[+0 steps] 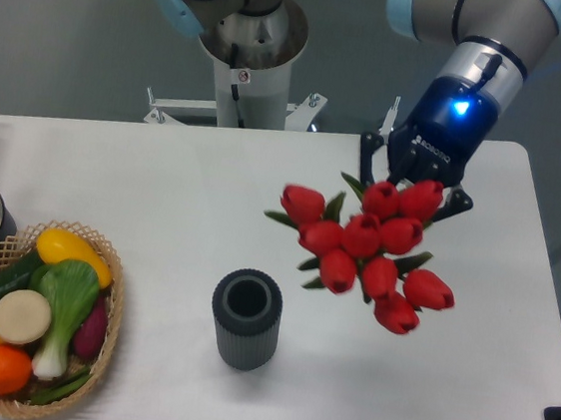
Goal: Insert the flowers into the vase
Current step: 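Carry the held tulips over toward the dark grey vase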
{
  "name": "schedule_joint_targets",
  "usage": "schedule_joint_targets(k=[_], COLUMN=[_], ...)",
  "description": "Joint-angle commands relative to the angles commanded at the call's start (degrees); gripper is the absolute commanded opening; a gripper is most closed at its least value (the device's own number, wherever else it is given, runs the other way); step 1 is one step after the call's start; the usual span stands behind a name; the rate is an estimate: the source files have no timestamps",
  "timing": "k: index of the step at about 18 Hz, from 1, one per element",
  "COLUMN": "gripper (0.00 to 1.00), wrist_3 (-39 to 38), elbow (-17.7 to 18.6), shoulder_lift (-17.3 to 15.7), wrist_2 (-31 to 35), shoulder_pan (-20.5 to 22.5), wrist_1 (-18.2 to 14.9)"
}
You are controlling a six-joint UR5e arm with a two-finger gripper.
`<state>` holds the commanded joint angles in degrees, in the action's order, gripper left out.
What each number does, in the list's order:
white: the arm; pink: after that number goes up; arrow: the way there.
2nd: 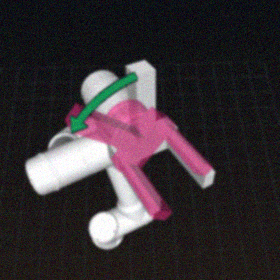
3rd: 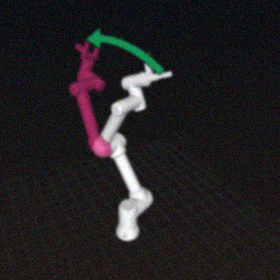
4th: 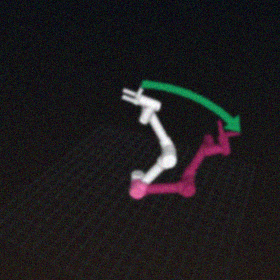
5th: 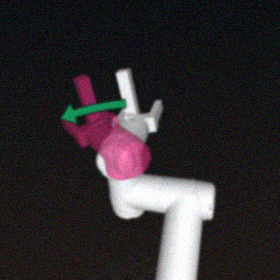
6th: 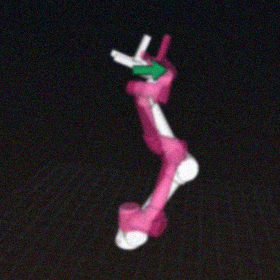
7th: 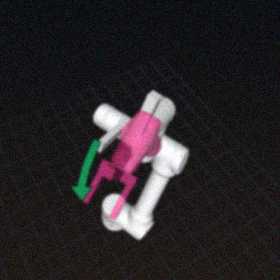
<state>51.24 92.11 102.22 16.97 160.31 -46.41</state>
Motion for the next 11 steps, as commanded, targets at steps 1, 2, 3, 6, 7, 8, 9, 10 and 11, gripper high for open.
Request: schedule_joint_targets(k=[1, 2, 3, 6, 7, 8, 9, 10, 11], gripper=[0.0, 0.0, 0.0, 0.0, 0.0, 0.0, 0.0, 0.0, 0.0], wrist_3=[0.0, 0.0, 0.3, 0.4, 0.4, 0.4, 0.4, 0.4, 0.4], elbow=[0.0, 0.1, 0.1, -0.4, -0.5, -0.5, -0.8, -0.9, -0.9], shoulder_lift=[0.0, 0.2, 0.3, 1.2, 1.6, 2.0, 2.6, 2.8, 3.3], wrist_2=[-1.0, -1.8, -2.2, -2.7, -2.7, -2.7, -2.7, -2.7, -2.7], shoulder_pan=[-0.1, -0.3, -0.4, -1.5, -1.8, -2.5, -3.0, -3.4, -3.9], wrist_1=[0.0, -0.1, 0.0, 0.2, 0.4, 0.4, 0.4, 0.4, 0.5])
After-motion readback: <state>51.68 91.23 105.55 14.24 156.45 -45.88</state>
